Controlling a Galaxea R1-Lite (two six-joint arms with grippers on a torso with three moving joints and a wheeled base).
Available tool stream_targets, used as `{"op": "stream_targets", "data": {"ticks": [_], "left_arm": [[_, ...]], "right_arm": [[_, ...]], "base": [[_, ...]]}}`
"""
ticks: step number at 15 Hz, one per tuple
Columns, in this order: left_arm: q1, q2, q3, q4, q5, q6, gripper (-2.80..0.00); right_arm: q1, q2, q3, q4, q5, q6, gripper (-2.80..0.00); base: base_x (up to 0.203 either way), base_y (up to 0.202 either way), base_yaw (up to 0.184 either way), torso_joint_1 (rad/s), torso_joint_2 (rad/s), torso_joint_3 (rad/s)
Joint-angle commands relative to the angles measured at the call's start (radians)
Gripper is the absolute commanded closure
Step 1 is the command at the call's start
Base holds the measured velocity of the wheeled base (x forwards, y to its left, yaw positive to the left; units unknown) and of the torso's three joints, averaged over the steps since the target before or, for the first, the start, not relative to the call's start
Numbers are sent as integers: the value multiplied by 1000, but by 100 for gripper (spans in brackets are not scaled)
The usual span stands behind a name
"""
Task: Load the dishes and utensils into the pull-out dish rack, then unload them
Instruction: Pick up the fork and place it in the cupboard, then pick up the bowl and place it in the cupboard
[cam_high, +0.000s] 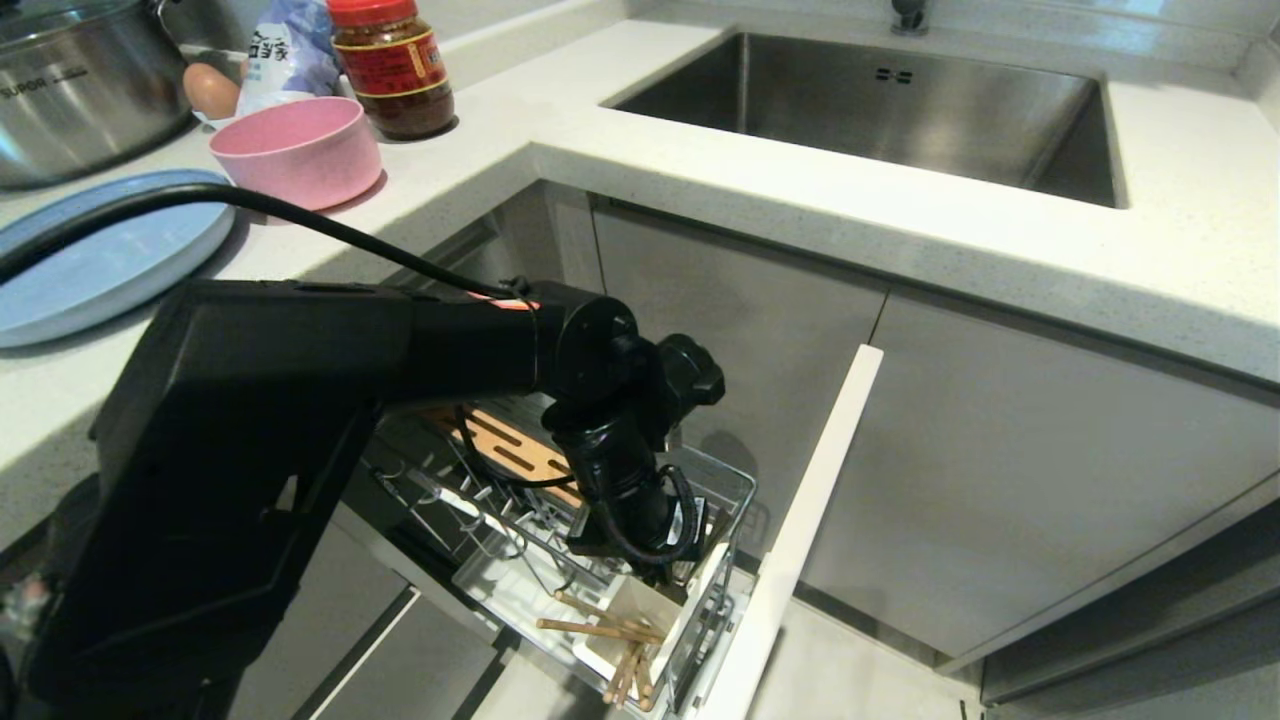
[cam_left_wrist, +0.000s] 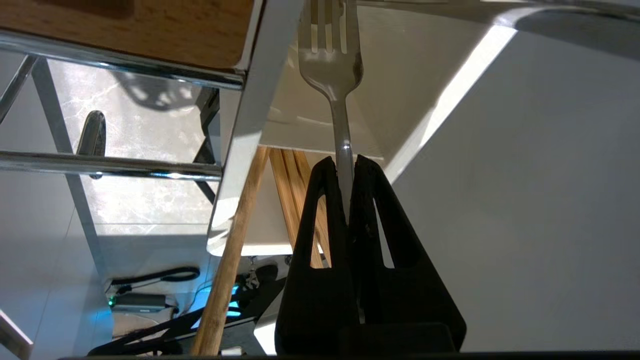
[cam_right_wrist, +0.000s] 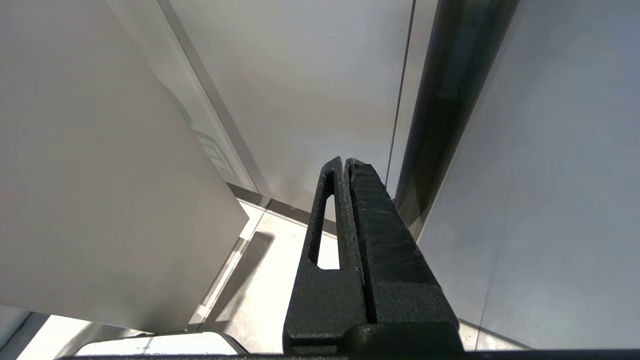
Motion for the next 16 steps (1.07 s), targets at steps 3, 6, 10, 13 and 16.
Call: {"op": "stream_targets", "data": {"ticks": [3, 6, 10, 13, 16], "left_arm": [[1, 12, -1, 1, -1, -3, 0], [3, 13, -2, 1, -1, -1, 0], [3, 12, -10, 1, 1, -4, -280], [3, 4, -10, 3, 1, -6, -280], [3, -24, -10, 3, -1, -7, -280]], "right_arm": [[0, -4, 0, 0, 0, 1, 0], [0, -4, 0, 0, 0, 1, 0], [1, -4, 0, 0, 0, 1, 0], [1, -4, 0, 0, 0, 1, 0], [1, -4, 0, 0, 0, 1, 0]], "base": [[0, 0, 0, 0, 0, 0], [0, 0, 0, 0, 0, 0], [0, 0, 0, 0, 0, 0], [0, 0, 0, 0, 0, 0], [0, 0, 0, 0, 0, 0]]}}
